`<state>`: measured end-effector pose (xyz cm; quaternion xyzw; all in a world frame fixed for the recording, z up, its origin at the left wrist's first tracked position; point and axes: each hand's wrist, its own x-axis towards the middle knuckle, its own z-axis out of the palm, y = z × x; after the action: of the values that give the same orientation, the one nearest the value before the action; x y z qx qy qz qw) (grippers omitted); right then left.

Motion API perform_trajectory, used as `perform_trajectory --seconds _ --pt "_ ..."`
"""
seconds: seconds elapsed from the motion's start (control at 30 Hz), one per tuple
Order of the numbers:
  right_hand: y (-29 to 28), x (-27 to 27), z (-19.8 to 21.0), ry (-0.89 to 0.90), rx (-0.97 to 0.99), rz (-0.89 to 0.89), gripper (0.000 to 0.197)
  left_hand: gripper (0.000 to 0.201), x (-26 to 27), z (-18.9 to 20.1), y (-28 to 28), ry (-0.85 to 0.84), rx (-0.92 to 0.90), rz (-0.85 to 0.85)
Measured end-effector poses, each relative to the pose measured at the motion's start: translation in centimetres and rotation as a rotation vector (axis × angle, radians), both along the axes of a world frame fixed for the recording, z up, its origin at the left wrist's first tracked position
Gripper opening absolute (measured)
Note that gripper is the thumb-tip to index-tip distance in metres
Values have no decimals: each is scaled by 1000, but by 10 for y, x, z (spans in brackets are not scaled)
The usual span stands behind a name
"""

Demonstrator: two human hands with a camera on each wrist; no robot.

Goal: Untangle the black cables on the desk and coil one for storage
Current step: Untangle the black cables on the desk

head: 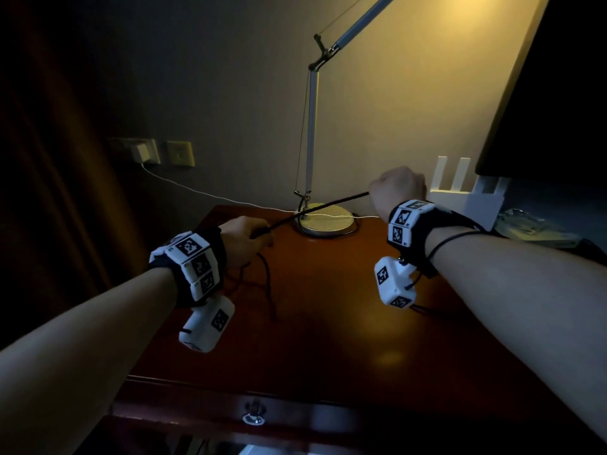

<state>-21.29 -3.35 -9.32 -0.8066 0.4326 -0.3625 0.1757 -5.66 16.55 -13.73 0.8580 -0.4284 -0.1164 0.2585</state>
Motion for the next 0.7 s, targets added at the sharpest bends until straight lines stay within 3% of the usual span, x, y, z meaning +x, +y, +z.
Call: perform_trajectory --seconds 0.13,0.23,0.33,0.4,0.5,0.6,0.7 --pt "13 6 -2 294 -182 1 24 16 2 3 -3 -1 -53 64" --pt "44 23 -5 462 -325 250 52 15 -9 11 -13 14 -100 64" --pt "69 39 -9 480 -337 509 33 28 -18 16 -19 -94 -63 33" --pt "71 43 -12 473 -344 552 28 29 -18 19 -15 -110 -59 13" --pt "57 38 -14 388 -250 514 29 24 -9 20 -2 -77 -27 38" --pt "26 24 -10 245 -122 331 26 24 5 14 10 -32 -64 71" --pt "0 9 -5 164 -118 137 22 29 15 10 19 -129 -66 103"
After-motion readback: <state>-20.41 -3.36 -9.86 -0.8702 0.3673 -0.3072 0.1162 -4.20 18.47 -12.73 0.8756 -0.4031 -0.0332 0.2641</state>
